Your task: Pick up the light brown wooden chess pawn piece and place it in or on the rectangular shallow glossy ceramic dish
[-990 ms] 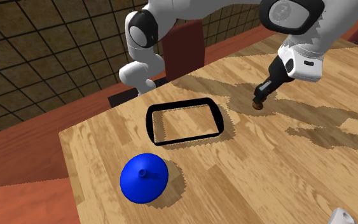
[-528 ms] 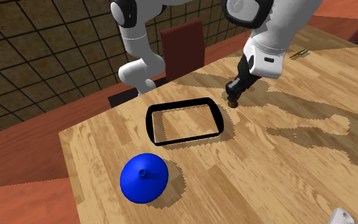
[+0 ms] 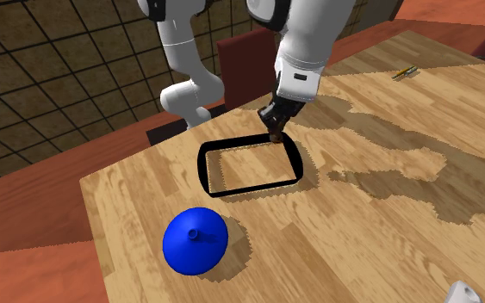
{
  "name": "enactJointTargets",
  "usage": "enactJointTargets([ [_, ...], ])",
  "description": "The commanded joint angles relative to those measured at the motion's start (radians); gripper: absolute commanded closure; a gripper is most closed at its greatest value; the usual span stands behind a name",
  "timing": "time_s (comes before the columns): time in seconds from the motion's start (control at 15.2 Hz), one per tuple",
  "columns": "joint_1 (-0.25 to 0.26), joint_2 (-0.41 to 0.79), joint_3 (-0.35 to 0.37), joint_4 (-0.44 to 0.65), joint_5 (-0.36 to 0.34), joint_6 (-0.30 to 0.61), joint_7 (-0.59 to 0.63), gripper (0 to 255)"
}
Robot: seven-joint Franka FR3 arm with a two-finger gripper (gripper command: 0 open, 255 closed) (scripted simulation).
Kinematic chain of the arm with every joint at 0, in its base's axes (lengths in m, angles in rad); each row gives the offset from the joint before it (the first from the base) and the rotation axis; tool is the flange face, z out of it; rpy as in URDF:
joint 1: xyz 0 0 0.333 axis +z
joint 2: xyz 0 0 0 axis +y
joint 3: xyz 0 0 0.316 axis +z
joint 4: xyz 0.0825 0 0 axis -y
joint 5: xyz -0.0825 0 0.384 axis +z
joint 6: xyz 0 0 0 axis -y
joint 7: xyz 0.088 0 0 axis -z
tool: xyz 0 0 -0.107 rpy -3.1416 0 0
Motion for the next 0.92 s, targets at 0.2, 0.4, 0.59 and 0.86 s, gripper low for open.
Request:
enactJointTargets([
  [0.2, -0.029, -0.126, -0.086, -0.114, -0.019, -0.010, -0.121, 255],
  [0.4, -0.027, -0.138, -0.086, -0.166, -0.017, 0.030, -0.120, 255],
  [0.59, -0.026, -0.148, -0.085, -0.215, -0.015, 0.069, -0.120, 255],
  [0.86, -0.024, -0.159, -0.084, -0.278, -0.013, 0.122, -0.119, 255],
])
